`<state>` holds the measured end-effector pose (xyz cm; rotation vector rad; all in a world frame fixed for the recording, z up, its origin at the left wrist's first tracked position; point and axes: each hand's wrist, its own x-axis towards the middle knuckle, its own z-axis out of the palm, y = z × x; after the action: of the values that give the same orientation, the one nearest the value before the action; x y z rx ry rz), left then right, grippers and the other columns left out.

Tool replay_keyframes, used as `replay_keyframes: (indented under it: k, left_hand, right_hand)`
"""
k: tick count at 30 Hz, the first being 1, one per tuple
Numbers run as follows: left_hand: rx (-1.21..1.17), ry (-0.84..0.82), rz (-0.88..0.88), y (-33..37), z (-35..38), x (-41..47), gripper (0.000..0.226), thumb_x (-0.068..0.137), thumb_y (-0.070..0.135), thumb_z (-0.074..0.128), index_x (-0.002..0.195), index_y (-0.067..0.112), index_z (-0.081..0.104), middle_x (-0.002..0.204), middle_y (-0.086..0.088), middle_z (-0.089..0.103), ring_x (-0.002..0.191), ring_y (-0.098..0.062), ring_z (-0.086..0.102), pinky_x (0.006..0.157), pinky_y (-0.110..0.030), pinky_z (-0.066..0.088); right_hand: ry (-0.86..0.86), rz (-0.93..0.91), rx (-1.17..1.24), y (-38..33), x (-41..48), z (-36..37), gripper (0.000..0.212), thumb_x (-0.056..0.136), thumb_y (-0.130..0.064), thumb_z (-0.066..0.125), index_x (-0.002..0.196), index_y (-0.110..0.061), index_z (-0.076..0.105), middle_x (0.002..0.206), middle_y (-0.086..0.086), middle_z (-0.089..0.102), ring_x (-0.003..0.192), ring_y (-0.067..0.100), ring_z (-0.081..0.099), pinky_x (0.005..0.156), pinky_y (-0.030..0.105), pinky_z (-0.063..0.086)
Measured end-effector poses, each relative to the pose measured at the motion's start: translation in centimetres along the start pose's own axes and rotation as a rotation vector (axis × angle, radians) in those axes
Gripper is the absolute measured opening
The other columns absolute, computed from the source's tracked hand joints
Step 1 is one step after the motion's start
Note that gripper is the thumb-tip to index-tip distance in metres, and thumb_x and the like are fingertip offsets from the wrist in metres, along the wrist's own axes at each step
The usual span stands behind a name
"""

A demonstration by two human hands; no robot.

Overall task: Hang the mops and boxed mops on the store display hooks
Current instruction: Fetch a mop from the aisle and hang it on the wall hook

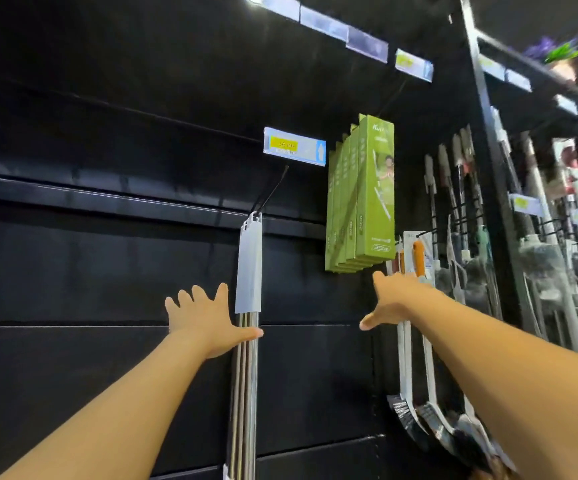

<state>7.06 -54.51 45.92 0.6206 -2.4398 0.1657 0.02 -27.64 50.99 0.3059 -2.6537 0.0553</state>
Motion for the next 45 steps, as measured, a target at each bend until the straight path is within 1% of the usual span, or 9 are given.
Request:
replay_keyframes:
  k: [5, 15, 18, 25, 30, 35, 37, 42, 45]
  left_hand:
    - [-0.008, -0.017, 0.032, 0.0, -0.7, -2.2, 0.122, 0.065, 0.092, 0.043, 0.156, 0.024, 0.0, 0.16, -0.019, 0.014, 0.147, -0.042, 0.015, 0.117, -0.056, 0.016]
    - [0.001, 0.014, 0.005, 3.0, -3.4, -5.1, 0.119, 0.064, 0.093, 0.042, 0.155, 0.023, 0.009, 0.155, -0.02, 0.026, 0.142, -0.042, 0.026, 0.115, -0.056, 0.023]
    - [-0.053, 0.021, 0.062, 7.8, -4.0, -6.0, 0.115, 0.065, 0.093, 0.041, 0.152, 0.023, 0.014, 0.149, -0.019, 0.034, 0.137, -0.041, 0.032, 0.112, -0.056, 0.025]
    - [-0.193, -0.061, 0.251, 24.5, -2.9, -11.6, 0.118, 0.067, 0.092, 0.04, 0.155, 0.021, 0.007, 0.156, -0.024, 0.022, 0.143, -0.045, 0.021, 0.116, -0.057, 0.018]
    - [-0.259, -0.056, 0.428, 36.5, -1.3, -18.8, 0.116, 0.07, 0.091, 0.038, 0.156, 0.019, 0.009, 0.159, -0.024, 0.011, 0.147, -0.044, 0.009, 0.119, -0.056, 0.012]
    - [-0.347, -0.046, 0.572, 45.3, 2.6, -27.2, 0.107, 0.074, 0.085, 0.043, 0.155, 0.02, 0.016, 0.16, -0.022, 0.011, 0.148, -0.041, 0.008, 0.119, -0.055, 0.013]
    - [-0.334, -0.097, 0.609, 48.1, 5.0, -31.0, 0.106, 0.074, 0.085, 0.044, 0.154, 0.019, 0.018, 0.16, -0.023, 0.013, 0.147, -0.042, 0.01, 0.118, -0.055, 0.016]
    - [-0.29, -0.396, 0.71, 53.2, 11.5, -41.6, 0.108, 0.076, 0.085, 0.04, 0.156, 0.018, 0.011, 0.161, -0.022, 0.009, 0.148, -0.041, 0.008, 0.119, -0.054, 0.012]
    - [-0.268, -0.531, 0.777, 54.8, 16.3, -48.6, 0.111, 0.074, 0.087, 0.039, 0.156, 0.017, 0.009, 0.162, -0.021, 0.004, 0.148, -0.042, 0.006, 0.119, -0.055, 0.012]
  right_hand:
    - [0.034, 0.038, 0.007, 2.2, -1.7, -0.7, 0.095, 0.075, -0.06, 0.072, 0.145, -0.014, 0.027, 0.149, 0.017, 0.036, 0.138, 0.041, 0.03, 0.107, 0.057, 0.035]
    - [0.055, 0.089, -0.028, 9.4, -5.9, -0.5, 0.095, 0.073, -0.065, 0.07, 0.145, -0.017, 0.031, 0.144, 0.016, 0.043, 0.135, 0.039, 0.035, 0.109, 0.055, 0.034]
    - [0.044, 0.131, -0.068, 14.1, -7.9, -0.9, 0.094, 0.075, -0.065, 0.068, 0.144, -0.015, 0.03, 0.145, 0.017, 0.041, 0.134, 0.039, 0.036, 0.108, 0.055, 0.036]
    - [-0.03, 0.281, -0.113, 29.6, -13.6, -0.7, 0.103, 0.075, -0.063, 0.071, 0.148, -0.01, 0.023, 0.145, 0.02, 0.039, 0.132, 0.042, 0.036, 0.107, 0.057, 0.037]
    - [-0.125, 0.399, -0.168, 40.8, -20.4, 2.9, 0.09, 0.071, -0.062, 0.074, 0.134, -0.01, 0.035, 0.136, 0.022, 0.047, 0.124, 0.043, 0.044, 0.103, 0.054, 0.041]
    - [-0.232, 0.493, -0.148, 48.9, -28.6, 8.3, 0.082, 0.078, -0.059, 0.07, 0.137, -0.014, 0.034, 0.13, 0.018, 0.051, 0.12, 0.038, 0.045, 0.097, 0.044, 0.045]
    - [-0.308, 0.542, -0.107, 51.4, -32.3, 10.9, 0.084, 0.081, -0.058, 0.068, 0.141, -0.012, 0.031, 0.135, 0.018, 0.048, 0.125, 0.039, 0.043, 0.102, 0.046, 0.041]
    - [-0.433, 0.696, 0.03, 56.6, -41.4, 20.0, 0.097, 0.072, -0.066, 0.07, 0.142, -0.011, 0.031, 0.139, 0.017, 0.046, 0.124, 0.038, 0.044, 0.102, 0.048, 0.043]
    - [-0.54, 0.806, 0.1, 57.5, -48.0, 25.3, 0.098, 0.076, -0.065, 0.067, 0.146, -0.011, 0.026, 0.145, 0.019, 0.039, 0.131, 0.039, 0.039, 0.105, 0.051, 0.04]
